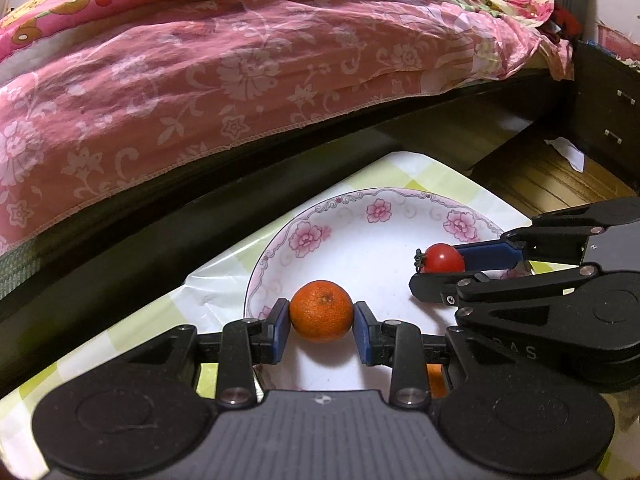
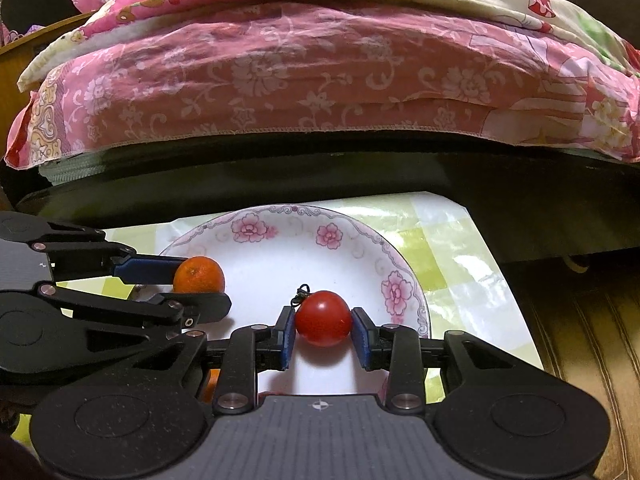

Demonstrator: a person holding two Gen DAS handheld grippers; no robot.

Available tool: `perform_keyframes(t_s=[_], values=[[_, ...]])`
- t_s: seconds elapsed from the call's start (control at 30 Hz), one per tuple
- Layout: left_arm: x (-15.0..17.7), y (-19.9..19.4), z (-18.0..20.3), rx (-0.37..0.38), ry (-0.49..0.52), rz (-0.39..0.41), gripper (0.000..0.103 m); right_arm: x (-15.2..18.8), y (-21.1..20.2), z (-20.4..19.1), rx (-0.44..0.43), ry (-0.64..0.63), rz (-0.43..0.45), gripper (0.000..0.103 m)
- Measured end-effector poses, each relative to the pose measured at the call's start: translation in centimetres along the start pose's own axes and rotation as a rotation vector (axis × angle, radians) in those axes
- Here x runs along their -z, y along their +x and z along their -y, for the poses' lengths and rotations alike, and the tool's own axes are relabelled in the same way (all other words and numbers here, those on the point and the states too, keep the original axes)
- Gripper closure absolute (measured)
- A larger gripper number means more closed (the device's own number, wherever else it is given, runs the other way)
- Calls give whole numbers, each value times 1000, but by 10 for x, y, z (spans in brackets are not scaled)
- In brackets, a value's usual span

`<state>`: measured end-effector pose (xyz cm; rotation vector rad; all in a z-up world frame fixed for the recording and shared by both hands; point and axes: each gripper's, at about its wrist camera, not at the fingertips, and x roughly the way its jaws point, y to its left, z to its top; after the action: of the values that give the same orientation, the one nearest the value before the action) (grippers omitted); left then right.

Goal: Organize fruits
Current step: 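Open both tools to release the tangerine and tomato onto the plate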

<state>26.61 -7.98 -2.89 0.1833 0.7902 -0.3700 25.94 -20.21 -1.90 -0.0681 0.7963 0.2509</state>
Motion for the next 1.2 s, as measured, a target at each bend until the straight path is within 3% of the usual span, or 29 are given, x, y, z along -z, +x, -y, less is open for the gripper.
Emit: perform_keyframes(t_s=[0.47, 1.2], values=[[0, -1, 5, -28, 34, -2, 62, 3, -2, -2, 6, -26, 10, 73], [2, -26, 2, -44, 43, 33, 56, 4, -12, 0, 14, -38, 56, 56]])
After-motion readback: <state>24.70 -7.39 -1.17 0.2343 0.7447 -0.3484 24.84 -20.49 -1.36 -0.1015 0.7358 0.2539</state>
